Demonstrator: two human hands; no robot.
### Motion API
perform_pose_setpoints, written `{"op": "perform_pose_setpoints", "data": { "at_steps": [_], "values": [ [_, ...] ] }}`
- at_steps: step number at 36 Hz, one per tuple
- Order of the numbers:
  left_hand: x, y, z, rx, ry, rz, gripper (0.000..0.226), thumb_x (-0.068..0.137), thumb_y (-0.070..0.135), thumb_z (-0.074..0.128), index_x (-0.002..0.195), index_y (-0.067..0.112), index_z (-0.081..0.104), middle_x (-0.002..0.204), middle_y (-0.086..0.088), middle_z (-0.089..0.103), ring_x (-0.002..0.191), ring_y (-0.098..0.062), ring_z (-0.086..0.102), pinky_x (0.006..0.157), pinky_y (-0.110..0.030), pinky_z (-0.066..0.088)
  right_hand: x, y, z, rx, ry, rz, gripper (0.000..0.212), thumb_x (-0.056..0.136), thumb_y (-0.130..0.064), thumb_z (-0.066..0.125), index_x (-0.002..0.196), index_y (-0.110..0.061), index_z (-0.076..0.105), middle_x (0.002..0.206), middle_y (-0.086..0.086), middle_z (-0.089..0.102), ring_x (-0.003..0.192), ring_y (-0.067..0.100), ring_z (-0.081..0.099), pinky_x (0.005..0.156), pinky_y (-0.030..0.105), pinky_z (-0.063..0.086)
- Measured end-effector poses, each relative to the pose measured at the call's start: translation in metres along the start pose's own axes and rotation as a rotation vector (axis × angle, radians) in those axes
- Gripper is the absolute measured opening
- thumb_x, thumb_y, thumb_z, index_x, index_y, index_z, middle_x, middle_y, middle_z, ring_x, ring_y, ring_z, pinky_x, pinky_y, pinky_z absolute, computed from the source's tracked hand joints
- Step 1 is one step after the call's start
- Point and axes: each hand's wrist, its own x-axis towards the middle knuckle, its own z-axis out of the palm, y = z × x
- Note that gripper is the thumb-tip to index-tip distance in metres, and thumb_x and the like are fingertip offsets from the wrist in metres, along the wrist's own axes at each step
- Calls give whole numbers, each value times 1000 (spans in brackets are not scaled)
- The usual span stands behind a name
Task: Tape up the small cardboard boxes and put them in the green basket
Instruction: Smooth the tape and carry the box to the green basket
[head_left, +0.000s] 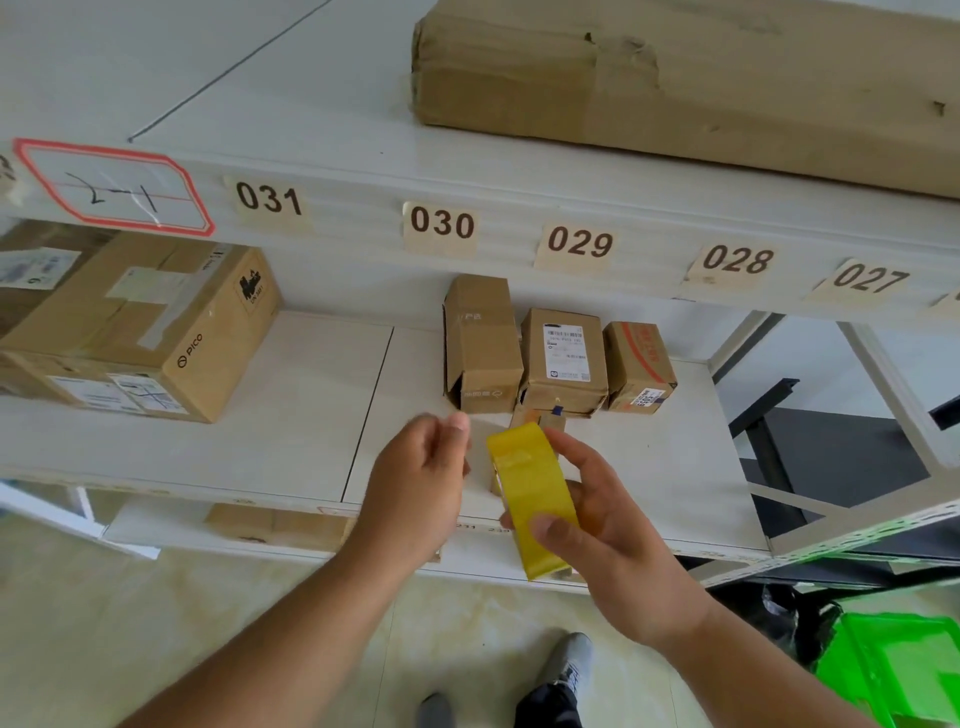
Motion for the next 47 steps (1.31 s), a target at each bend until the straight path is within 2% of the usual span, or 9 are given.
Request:
{"op": "perform_pose_setpoints", "data": {
  "at_steps": [4,8,11,14,19,27,37,41,47],
  "values": [
    [-23,1,15,-213,-297,-282,78,69,94,45,94,23,68,88,2,74,85,-14,70,78,-33,56,6,5,4,-194,-36,14,81,93,-26,65,154,-48,15,116,-5,70,110,22,68,93,50,56],
    [-28,-10,33,-376,-142,-376,44,77,63,73,94,23,69,87,4,75,87,-16,71,76,-30,53,15,18,12,-447,-88,38,91,98,-35,64,153,-59,-3,113,-13,70,102,13,69,91,44,57],
    [-25,-19,42,-475,-63,-470,30,86,50,70,98,23,69,88,4,76,86,-14,71,75,-30,53,21,24,22,-730,-150,78,99,101,-49,54,146,-53,-34,130,-13,64,114,8,63,89,20,50],
    [-17,-30,45,-409,43,-498,36,93,59,55,100,25,64,89,5,72,86,-12,68,74,-31,53,27,33,32,-835,-173,89,102,100,-55,50,144,-47,-41,143,-11,58,128,12,57,104,27,46],
    [27,-79,22,-12,121,-301,42,96,60,44,95,20,57,81,3,66,79,-18,65,72,-38,53,30,40,30,-871,-204,159,93,99,-58,48,153,-45,-27,153,-33,38,138,-5,38,116,23,30],
    [132,-200,-27,789,147,-119,28,94,43,57,96,15,58,89,-14,68,82,-40,64,68,-39,48,11,75,-27,-750,-35,391,82,94,-56,54,157,-47,3,128,-34,54,117,-13,52,107,18,43],
    [164,-255,-9,878,40,-153,24,89,28,68,80,6,63,81,-18,68,90,-44,62,73,-43,52,8,100,-60,-708,102,501,70,98,-44,60,156,-41,21,120,-29,60,111,-12,58,104,17,46],
    [155,-245,1,823,227,-50,26,97,17,52,80,0,63,80,-24,66,78,-46,61,70,-47,53,28,96,-65,-695,125,489,62,99,-41,59,154,-35,30,127,-24,59,114,-8,57,104,19,46],
    [105,-188,93,528,-40,300,39,94,23,67,132,13,60,137,-8,58,129,-27,51,106,-37,42,74,94,-61,-941,81,379,56,104,-44,49,157,-36,30,163,-17,28,145,10,38,118,31,33]
  ]
}}
